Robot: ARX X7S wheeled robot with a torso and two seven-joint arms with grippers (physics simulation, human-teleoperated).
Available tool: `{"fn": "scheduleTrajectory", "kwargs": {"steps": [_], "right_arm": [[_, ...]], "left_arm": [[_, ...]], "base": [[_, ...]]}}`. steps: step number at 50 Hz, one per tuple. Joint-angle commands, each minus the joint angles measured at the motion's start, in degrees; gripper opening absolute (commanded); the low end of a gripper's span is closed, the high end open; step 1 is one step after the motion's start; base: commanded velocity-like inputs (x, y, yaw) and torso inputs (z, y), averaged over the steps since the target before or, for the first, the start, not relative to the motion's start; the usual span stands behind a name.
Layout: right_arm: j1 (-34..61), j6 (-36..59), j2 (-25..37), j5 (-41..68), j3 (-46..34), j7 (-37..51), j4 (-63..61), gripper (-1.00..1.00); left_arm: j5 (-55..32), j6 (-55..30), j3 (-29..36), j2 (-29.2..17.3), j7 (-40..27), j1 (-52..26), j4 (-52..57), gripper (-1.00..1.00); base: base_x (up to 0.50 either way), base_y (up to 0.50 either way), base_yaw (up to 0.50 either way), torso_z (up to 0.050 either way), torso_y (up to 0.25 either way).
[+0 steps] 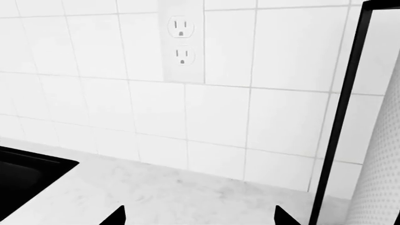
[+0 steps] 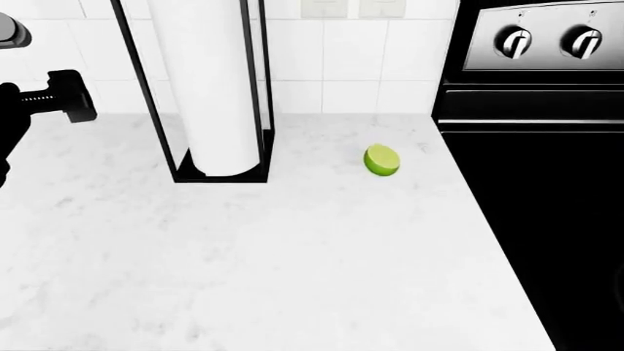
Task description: Pick the cans from the counter and place them in their designated side in the cabinet.
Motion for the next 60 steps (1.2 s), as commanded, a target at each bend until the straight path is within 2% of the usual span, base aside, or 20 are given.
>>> {"fn": "scheduleTrajectory", "kwargs": {"steps": [1,9,40,50,60], "right_arm": [[0.0,-0.3,0.7,-4.6,-0.9,0.2,1.8,1.0],[0.0,-1.0,0.6,-4.8,-1.1,0.3,2.1,1.0],[0.0,-3.7,0.7,-2.6,-2.4,0.9,5.1,1.0],[-0.6,-4.2,1.9,10.1,-12.9,1.1,5.2,1.0],[-2.0,-7.2,2.2,12.9,-15.4,0.2,5.2,1.0]], "left_arm": [[-0.1,0.1,-0.1,-0.2,0.0,0.2,0.2,1.0],[-0.4,0.0,-0.4,-0.3,-0.1,0.7,0.7,1.0],[-0.2,1.7,-0.1,-0.1,0.5,1.2,-1.2,1.0],[-0.4,2.1,0.2,-0.3,1.2,1.2,-1.2,1.0],[-0.4,3.6,0.3,-0.6,1.9,2.4,-0.5,1.0]], "base": [[0.0,0.0,0.0,0.0,0.0],[-0.1,0.0,0.0,0.0,0.0],[-0.48,0.0,0.0,0.0,0.0],[-0.01,0.0,0.0,0.0,0.0],[0.0,0.0,0.0,0.0,0.0]]}}
